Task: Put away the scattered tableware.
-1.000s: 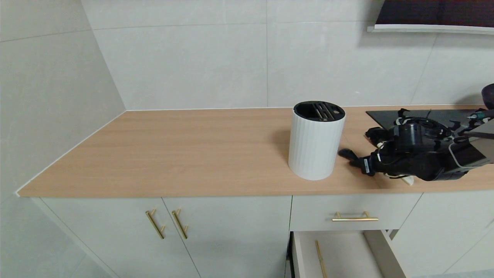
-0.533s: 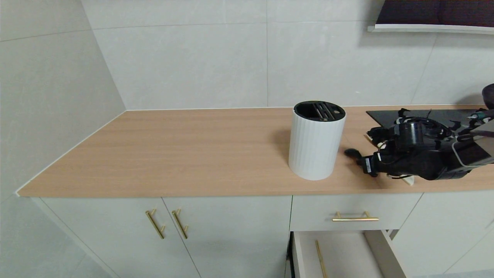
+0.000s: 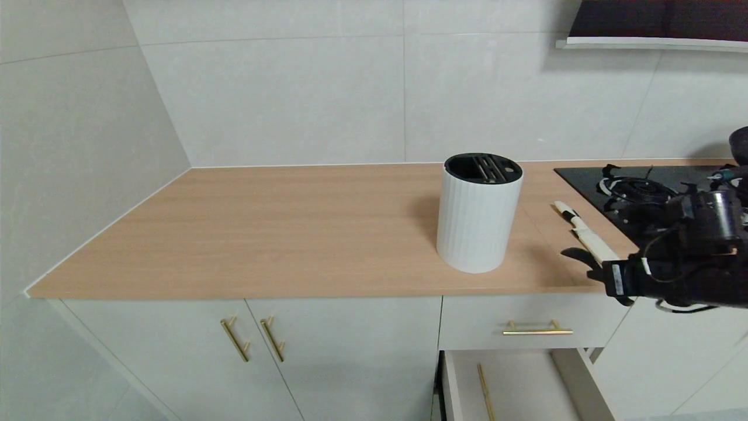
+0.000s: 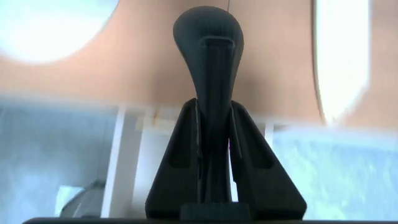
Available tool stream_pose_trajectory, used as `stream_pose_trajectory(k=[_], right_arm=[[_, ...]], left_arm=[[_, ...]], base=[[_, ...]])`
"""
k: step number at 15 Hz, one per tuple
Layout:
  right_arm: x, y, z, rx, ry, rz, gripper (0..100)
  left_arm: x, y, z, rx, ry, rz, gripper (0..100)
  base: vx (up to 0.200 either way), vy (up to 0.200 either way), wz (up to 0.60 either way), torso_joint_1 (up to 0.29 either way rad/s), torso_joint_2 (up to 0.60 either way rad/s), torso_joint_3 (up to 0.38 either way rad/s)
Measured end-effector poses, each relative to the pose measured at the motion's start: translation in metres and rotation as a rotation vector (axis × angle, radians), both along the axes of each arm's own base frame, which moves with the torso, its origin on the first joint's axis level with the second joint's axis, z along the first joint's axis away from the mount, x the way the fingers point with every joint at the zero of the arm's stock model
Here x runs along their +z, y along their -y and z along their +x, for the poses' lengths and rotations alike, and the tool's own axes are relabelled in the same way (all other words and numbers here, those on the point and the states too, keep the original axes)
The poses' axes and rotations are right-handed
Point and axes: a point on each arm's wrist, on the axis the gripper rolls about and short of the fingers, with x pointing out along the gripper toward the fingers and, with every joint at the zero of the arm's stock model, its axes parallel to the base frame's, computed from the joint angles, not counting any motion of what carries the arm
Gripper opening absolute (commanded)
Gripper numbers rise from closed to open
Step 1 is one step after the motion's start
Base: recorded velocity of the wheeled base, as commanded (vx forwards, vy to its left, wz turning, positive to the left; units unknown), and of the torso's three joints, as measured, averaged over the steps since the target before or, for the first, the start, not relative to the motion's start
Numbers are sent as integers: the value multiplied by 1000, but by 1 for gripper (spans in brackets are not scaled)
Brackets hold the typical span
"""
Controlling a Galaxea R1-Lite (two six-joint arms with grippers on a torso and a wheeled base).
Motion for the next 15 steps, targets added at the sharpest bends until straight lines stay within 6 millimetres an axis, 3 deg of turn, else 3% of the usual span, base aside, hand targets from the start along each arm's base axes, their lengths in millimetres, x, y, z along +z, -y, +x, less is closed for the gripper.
stream_pose_trajectory(k=[3,5,10,15], right_arm=[[-5,-3,-60,55,-26,-18,0],[-9,-8,-80,122,-29,-57,0],[-22,-12,-98,222,-66,-93,0],[-31,-13,-98,234,-106,-96,0]], left_arm=[[0,0,0,0,0,0,100],[0,0,0,0,0,0,100],[0,0,0,0,0,0,100],[0,0,0,0,-1,0,100]], base=[[0,0,0,0,0,0],[0,0,0,-137,285,166],[0,0,0,-199,491,271],[0,0,0,-200,500,289]])
